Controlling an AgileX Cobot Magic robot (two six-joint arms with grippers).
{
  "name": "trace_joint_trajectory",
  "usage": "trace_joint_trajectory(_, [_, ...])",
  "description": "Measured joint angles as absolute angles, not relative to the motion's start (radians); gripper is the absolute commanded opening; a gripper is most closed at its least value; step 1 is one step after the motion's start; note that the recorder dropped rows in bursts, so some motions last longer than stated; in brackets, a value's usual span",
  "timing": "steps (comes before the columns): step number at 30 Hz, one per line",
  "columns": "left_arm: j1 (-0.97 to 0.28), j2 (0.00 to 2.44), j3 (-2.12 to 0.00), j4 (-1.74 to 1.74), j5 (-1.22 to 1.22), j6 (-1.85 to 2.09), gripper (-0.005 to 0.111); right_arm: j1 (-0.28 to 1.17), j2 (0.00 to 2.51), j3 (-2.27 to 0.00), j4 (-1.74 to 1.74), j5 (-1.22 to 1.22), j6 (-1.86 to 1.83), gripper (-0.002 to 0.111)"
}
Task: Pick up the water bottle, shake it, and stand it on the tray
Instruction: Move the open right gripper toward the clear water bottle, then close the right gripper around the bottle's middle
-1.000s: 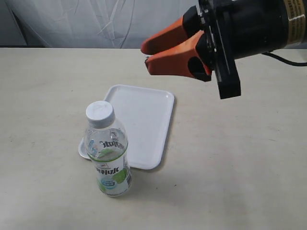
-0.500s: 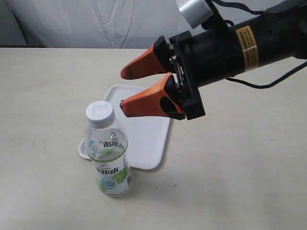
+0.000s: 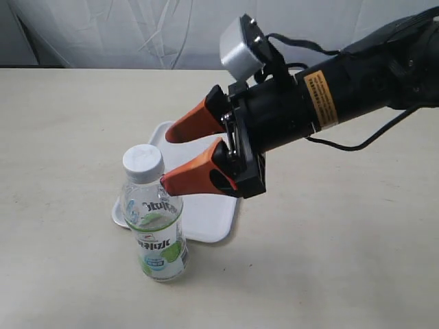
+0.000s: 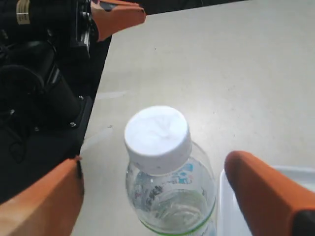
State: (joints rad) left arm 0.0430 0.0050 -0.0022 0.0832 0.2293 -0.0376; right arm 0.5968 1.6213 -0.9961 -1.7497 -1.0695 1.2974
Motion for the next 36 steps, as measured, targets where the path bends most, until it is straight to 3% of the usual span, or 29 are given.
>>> trace_joint_trajectory(23, [0.043,0.005,-0.002,0.083,0.229,-0.038,0.000,0.603,1.753,-0.988,-1.750,-1.060,1.297,0.079])
trace_joint_trajectory(36, [0.043,0.005,-0.002,0.083,0.229,-0.038,0.000,0.603,1.753,-0.988,-1.750,-1.208,1.287,0.079])
